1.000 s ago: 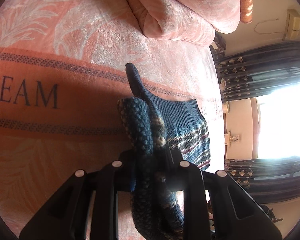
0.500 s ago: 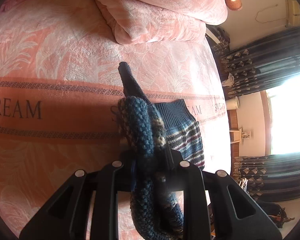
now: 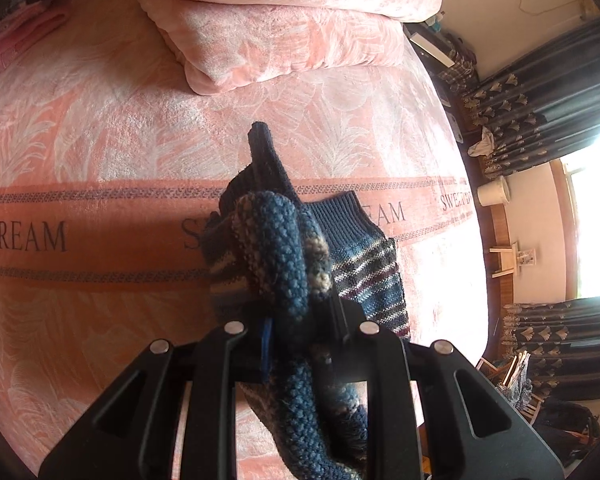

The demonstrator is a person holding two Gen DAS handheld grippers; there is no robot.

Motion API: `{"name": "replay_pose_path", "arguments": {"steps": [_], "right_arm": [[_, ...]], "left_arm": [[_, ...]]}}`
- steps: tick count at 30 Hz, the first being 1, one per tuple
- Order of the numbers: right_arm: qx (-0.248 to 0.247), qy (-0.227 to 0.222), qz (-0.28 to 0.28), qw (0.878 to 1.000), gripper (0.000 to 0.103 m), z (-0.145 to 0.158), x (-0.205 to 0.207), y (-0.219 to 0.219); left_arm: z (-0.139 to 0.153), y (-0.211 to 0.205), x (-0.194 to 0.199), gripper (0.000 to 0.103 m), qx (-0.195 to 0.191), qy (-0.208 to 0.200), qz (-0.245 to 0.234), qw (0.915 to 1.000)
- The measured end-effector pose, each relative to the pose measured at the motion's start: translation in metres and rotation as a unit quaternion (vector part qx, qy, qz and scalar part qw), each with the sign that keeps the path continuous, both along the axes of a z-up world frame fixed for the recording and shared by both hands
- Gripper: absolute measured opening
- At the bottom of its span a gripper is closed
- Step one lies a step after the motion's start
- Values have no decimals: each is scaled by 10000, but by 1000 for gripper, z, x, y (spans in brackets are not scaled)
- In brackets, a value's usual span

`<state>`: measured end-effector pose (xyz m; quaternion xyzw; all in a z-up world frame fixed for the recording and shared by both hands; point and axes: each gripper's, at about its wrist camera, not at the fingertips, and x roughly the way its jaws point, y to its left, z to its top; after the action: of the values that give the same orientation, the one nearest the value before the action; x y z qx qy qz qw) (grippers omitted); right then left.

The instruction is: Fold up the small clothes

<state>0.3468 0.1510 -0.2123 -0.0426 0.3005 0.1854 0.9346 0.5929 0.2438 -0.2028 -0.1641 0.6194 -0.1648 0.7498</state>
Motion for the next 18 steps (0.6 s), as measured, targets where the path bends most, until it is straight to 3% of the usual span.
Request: {"name": "replay_pose_path", "arguments": {"steps": [18], "right_arm": [[507,262,-556,9968,11,-19,11,-87]], "left_arm": [[-28,-96,10,19,212,145,-277,9993]]}}
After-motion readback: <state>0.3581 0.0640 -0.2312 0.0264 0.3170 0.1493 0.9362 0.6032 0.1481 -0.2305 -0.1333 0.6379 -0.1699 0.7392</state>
